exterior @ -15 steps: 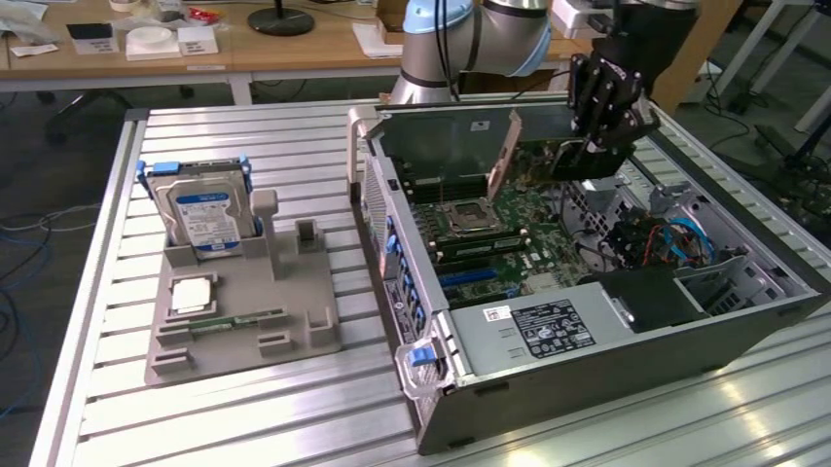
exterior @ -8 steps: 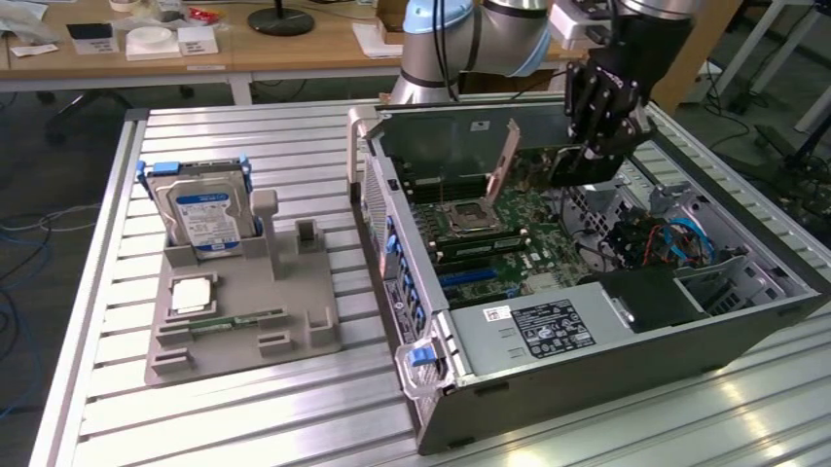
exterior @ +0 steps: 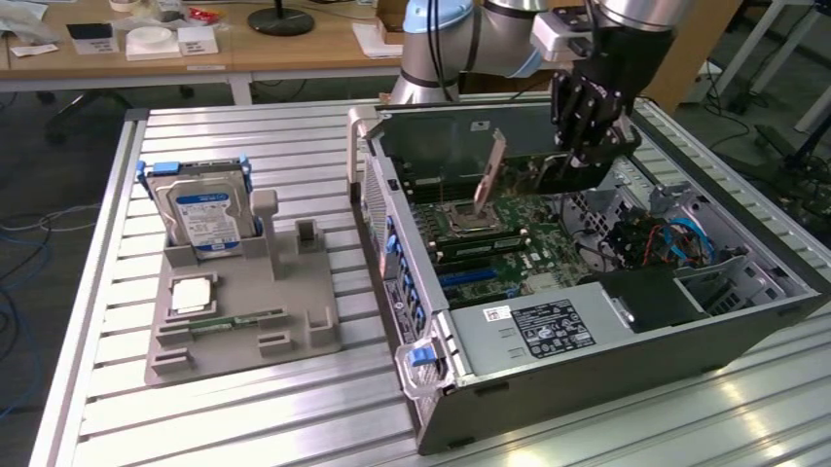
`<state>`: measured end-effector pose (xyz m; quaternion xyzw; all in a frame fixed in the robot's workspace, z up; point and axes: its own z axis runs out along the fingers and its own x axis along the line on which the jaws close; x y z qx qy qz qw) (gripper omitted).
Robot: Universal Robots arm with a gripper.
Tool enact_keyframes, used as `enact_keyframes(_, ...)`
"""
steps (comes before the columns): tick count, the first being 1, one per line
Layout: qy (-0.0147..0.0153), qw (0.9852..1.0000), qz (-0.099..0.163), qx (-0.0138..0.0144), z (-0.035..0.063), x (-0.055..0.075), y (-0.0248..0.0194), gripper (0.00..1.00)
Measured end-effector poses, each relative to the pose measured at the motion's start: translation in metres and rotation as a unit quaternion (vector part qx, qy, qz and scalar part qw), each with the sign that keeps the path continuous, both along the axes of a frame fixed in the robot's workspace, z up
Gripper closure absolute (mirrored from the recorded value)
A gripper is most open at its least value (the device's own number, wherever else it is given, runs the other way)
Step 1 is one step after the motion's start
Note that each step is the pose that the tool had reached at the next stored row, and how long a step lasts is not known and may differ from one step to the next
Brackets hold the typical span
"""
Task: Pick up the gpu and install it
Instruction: 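Insert the gpu into the slot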
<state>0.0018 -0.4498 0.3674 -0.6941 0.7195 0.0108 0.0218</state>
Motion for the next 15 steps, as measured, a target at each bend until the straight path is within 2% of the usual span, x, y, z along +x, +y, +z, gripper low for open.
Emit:
enact_keyframes(7,0.0000,1.0000,0.000,-0.0004,-0.0124,-0.010,0.0000,0.73)
enact_keyframes(10,0.0000,1.0000,0.000,-0.0006,-0.0128,-0.010,-0.0001,0.73)
enact_keyframes(15,-0.0001,1.0000,0.000,-0.0003,-0.0141,-0.011,-0.0034,0.73)
